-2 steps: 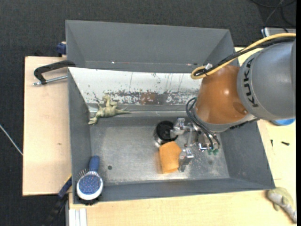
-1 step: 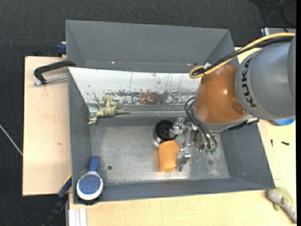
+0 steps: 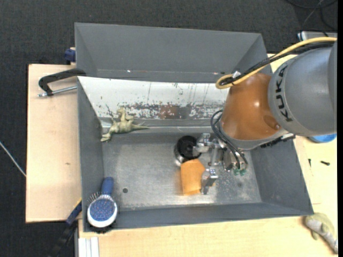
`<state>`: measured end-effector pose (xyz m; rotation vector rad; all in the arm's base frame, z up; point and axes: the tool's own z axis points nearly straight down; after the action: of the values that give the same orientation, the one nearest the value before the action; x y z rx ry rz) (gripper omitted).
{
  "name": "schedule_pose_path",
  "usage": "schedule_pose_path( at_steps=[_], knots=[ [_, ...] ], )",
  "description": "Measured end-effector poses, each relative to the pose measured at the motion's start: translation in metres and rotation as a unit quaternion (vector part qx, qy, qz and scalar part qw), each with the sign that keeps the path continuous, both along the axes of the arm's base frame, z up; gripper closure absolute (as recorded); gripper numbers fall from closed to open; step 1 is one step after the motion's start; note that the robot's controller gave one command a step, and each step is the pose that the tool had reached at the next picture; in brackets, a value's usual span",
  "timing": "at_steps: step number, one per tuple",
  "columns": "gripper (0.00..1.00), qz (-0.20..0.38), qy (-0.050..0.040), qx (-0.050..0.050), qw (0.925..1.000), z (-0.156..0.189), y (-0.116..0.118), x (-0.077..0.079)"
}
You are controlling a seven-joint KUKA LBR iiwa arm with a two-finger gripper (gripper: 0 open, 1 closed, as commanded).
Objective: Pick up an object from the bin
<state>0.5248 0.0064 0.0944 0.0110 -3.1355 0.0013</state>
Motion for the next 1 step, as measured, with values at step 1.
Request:
schedule_pose_path(
  at_steps=[1],
  knots=[
    [0.00, 0.000, -0.0008, 0.000, 1.0000, -0.0008, 0.0007, -0.0002]
  ],
)
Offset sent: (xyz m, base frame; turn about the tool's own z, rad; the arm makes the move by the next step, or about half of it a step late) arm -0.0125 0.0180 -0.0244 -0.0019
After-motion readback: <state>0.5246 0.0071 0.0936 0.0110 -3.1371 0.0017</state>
